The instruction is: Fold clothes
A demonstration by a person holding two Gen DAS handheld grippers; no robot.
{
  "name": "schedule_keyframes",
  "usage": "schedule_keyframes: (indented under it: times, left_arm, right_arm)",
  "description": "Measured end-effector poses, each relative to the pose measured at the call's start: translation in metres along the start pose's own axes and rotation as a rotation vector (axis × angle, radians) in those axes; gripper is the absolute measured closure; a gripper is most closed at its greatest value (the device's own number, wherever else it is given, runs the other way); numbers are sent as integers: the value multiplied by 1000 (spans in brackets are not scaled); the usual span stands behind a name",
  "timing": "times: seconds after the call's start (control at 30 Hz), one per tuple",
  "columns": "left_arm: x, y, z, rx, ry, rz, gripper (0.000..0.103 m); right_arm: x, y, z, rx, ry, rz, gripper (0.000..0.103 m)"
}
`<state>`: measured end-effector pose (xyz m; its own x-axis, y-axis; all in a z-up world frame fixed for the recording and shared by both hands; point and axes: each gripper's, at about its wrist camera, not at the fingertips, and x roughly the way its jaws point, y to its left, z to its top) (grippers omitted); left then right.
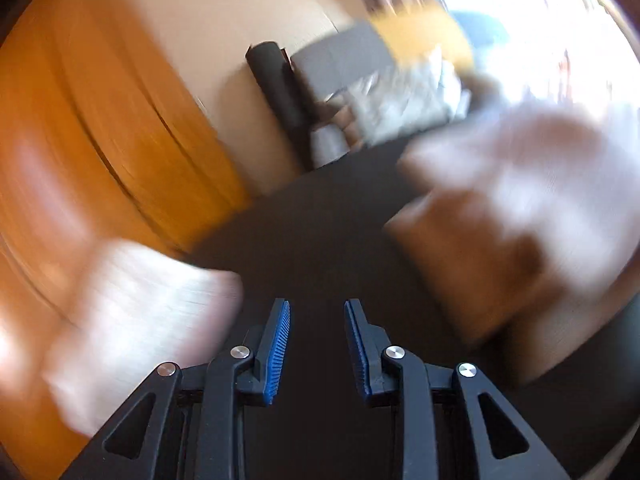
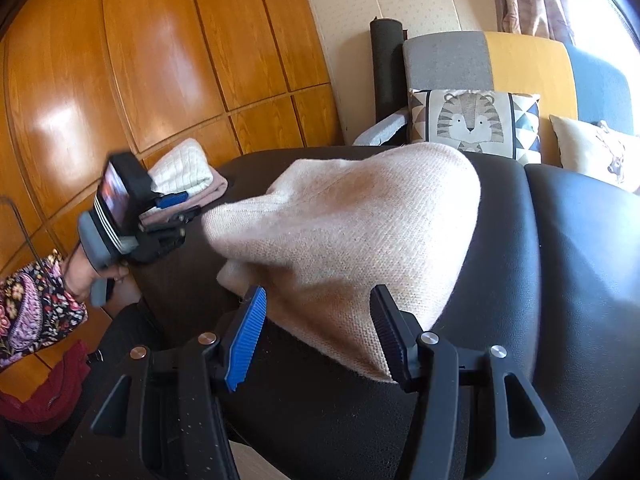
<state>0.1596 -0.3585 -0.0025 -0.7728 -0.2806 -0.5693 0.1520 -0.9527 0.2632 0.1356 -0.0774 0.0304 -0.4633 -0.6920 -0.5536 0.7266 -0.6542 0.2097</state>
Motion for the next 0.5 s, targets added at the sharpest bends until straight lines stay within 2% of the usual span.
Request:
schedule_keyframes:
  times: [0.07, 0.17, 0.27, 0.33, 0.37, 0.43, 0.5]
  left_arm:
    - [-1, 2, 7, -171, -31, -175, 73]
    - [11, -19, 12, -240, -30, -296, 73]
    - [-3, -39, -1, -252, -24, -337, 73]
    - [-4, -39, -10, -279, -31, -369, 73]
    - [-2, -39, -13, -297, -34, -393, 73]
    - [-22, -26, -29, -330, -37, -438, 73]
    - [-24, -18, -31, -353, -57, -467, 73]
  right_arm:
    - [3, 5, -2, -22, 9, -8, 46]
    - [5, 15, -4, -110, 14, -73, 46]
    - [7, 26, -6, -209, 17, -146, 46]
    - [8, 33, -9, -268, 13, -163, 46]
    - [8, 37, -11, -294, 11, -164, 46]
    - [12, 45, -15, -349, 11, -170, 46]
    - [18, 52, -20, -412, 20, -188, 46]
